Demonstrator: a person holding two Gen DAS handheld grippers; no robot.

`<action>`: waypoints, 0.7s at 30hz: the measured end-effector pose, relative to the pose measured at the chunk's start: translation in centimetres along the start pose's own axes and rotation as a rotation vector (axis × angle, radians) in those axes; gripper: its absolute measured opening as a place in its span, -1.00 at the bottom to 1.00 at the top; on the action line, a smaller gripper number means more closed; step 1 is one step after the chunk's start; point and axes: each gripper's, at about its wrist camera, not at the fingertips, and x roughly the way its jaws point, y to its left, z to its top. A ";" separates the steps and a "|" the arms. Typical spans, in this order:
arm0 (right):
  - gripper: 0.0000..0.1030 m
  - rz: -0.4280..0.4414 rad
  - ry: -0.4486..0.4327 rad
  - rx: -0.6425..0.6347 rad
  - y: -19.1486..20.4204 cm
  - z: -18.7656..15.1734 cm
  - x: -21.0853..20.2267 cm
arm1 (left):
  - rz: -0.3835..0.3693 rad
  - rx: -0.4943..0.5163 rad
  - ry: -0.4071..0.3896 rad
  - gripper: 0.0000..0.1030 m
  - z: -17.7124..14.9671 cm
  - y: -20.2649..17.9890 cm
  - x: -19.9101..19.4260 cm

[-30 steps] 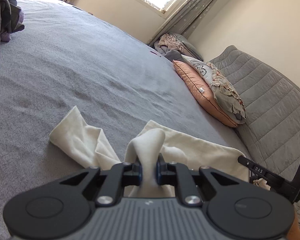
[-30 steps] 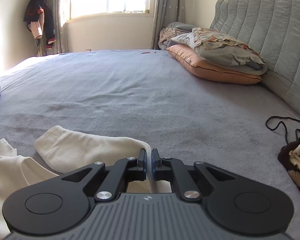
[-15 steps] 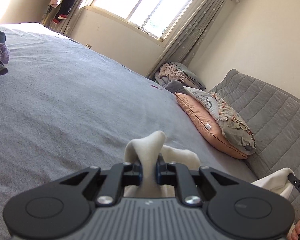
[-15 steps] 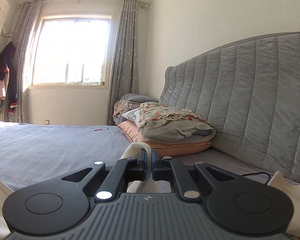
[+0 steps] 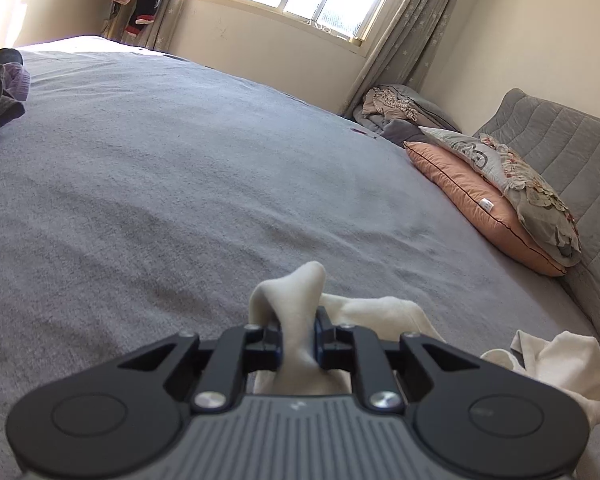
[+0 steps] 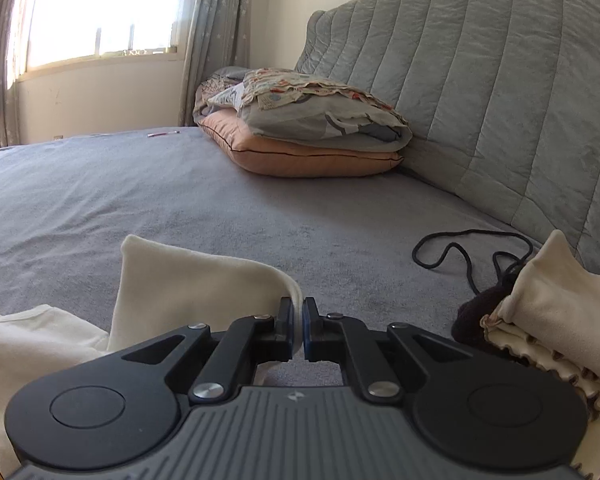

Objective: Fold clothes

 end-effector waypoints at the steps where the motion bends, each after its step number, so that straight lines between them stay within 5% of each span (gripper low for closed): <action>1: -0.90 -0.009 0.045 -0.005 0.0 -0.5 0.6 | 0.004 0.003 0.006 -0.61 -0.1 0.1 0.1; 5: -0.89 -0.010 0.129 -0.025 0.2 -1.6 1.8 | -0.007 -0.006 0.022 -0.29 0.0 0.6 -0.3; 7: -0.84 -0.003 0.142 -0.028 0.2 -1.7 1.7 | -0.018 -0.033 0.009 0.17 0.3 1.2 -1.5; 16: -0.40 0.032 0.126 0.034 -0.9 -0.3 -0.7 | 0.071 -0.174 0.023 0.42 1.0 6.0 -6.7; 21: -0.39 0.059 0.124 0.070 -1.2 -0.1 -1.3 | 0.103 -0.245 0.101 0.38 -0.4 8.2 -7.6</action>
